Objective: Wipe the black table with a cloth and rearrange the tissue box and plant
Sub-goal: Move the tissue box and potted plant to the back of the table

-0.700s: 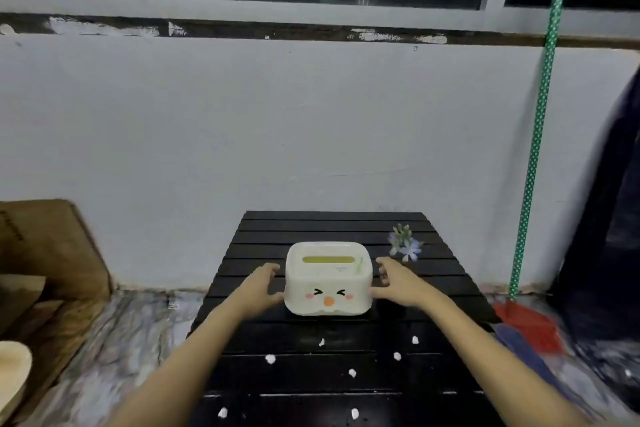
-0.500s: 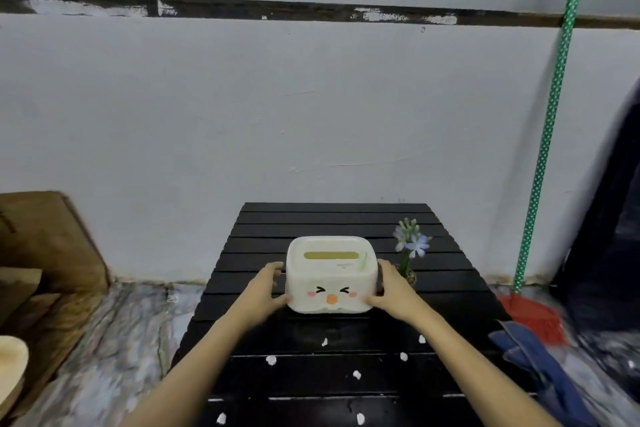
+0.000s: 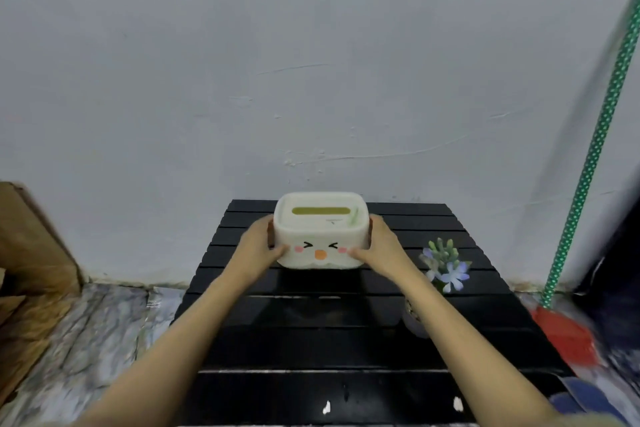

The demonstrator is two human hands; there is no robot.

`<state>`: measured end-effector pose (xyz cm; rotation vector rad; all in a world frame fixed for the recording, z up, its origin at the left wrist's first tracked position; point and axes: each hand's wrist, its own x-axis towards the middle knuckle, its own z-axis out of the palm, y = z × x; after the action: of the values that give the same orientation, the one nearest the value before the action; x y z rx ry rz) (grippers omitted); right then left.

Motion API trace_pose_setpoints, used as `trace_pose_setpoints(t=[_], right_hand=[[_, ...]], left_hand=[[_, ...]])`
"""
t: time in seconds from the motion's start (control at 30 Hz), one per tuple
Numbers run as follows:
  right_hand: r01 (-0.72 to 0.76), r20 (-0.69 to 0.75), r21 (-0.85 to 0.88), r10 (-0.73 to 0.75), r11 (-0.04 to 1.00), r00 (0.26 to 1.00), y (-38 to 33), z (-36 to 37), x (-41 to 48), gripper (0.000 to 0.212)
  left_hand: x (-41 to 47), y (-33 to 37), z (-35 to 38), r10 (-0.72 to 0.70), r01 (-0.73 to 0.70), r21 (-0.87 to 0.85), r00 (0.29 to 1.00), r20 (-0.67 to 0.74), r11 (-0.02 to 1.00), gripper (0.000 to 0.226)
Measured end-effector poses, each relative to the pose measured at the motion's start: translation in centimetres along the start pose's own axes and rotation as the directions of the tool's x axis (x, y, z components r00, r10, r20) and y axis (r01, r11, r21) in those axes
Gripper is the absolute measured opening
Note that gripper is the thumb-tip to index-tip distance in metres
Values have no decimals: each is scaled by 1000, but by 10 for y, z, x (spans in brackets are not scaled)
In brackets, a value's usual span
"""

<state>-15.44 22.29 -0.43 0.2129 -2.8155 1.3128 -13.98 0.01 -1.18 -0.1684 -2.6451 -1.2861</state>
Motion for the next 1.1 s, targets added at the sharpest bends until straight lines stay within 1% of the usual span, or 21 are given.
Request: trace_pose_setpoints(t=[0.17,0.27,0.3,0.4,0.47,0.53,0.6,0.63,0.73,0.8,0.93,1.1], right_hand=[[-27,-33,52,29,998,999,10,13,60,60],[-48,-24,70,50,996,998,20,23,74,58],[-54,-21,90,56,994,998,23,24,76,59],[-89,-12,151,92,985,996,31,26,75,71],[-103,-17,164,107,981,994,28,25,70,73],[-87,-17,173,91,981,996,20,21,58,69],[-36,-19,159,40,987,999,9,17,36,58],[-6,-9,152,7,988,1000,7,18,24,56],[-11,37,86,7,996,999,11,21,-17,68],[-3,49,48,1,999,999,14,20,-47,71],[7,47,7,-7,1000,999,21,16,-110,66],[0,-26,-26,-1,1000,1000,38,1,-168,57]], left_hand=[[61,-19,12,6,-4,63,1000,-29,998,46],[76,-31,22,-3,4,87,1000,-5,996,45],[78,-34,23,-11,10,100,1000,13,995,47],[80,-41,16,-33,24,123,997,66,992,51],[75,-39,8,-31,20,124,996,83,992,52],[64,-33,0,-30,19,133,997,76,991,51],[46,-26,-7,-32,23,144,998,61,989,50],[34,-23,-9,-31,22,147,998,63,989,48],[-10,-22,-12,-38,26,125,995,91,992,38],[-40,-26,-12,-61,52,110,995,80,993,36],[-90,-39,-5,-104,96,98,992,78,991,36],[-127,-53,7,-105,93,114,989,101,989,35]])
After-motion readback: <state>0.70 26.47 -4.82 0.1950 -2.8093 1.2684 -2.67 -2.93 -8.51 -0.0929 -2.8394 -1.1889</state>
